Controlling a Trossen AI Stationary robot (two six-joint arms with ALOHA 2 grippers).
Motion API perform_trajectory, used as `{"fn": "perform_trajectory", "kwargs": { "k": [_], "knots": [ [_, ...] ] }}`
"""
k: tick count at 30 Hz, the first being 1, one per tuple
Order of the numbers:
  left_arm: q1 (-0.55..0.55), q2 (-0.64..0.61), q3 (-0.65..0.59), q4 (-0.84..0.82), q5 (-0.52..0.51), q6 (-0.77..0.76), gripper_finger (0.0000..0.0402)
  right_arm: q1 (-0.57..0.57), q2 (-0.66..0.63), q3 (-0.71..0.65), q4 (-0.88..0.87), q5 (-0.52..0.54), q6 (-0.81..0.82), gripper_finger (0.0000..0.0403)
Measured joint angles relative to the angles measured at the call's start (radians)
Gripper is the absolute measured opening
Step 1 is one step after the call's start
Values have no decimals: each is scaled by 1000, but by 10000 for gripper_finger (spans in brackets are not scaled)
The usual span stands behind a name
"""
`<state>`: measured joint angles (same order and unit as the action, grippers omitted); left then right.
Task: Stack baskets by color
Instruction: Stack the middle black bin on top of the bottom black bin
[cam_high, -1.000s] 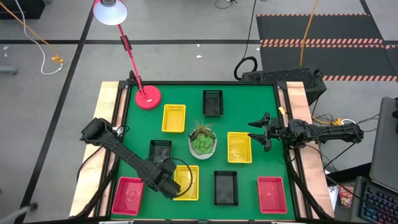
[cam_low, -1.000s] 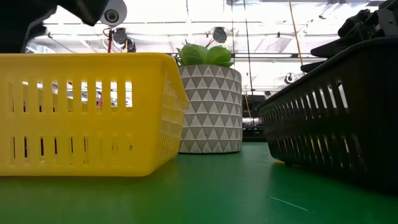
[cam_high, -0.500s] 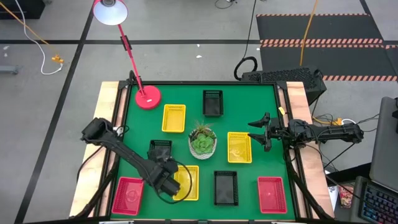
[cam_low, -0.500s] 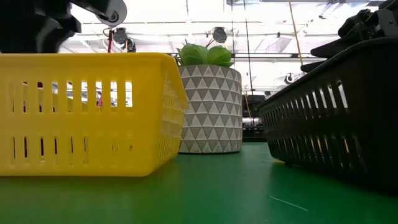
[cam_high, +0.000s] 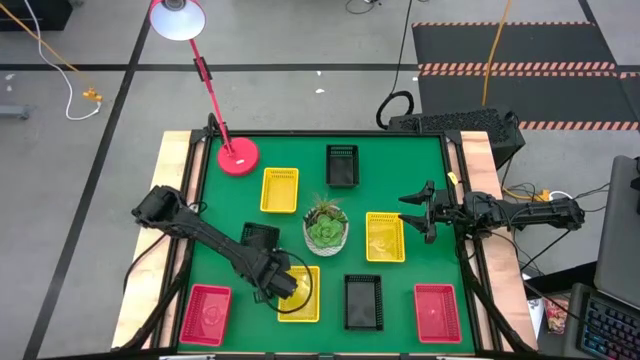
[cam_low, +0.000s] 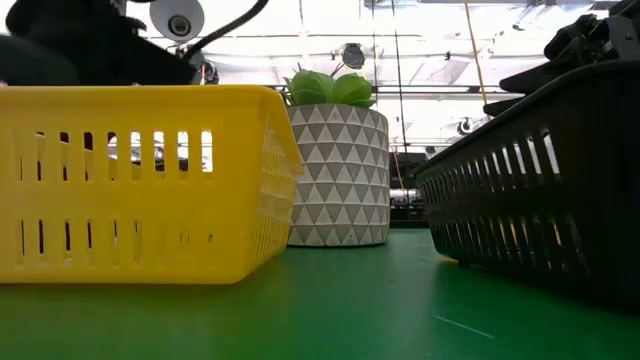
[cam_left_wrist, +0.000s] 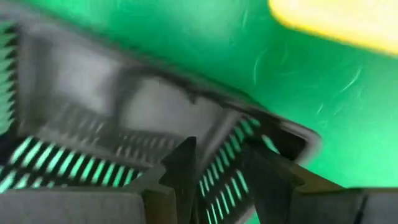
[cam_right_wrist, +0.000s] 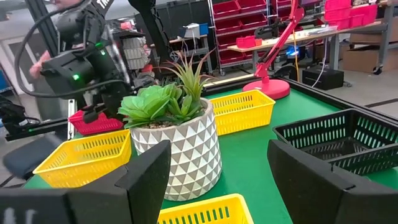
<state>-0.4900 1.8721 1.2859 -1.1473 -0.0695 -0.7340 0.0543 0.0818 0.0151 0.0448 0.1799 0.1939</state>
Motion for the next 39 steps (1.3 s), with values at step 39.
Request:
{"fn": "perform_trajectory", "kwargs": {
  "k": [39],
  "knots": [
    [39, -128, -67, 172, 12, -270, 131, 0, 18, 0, 3, 2, -23, 263]
  ]
}}
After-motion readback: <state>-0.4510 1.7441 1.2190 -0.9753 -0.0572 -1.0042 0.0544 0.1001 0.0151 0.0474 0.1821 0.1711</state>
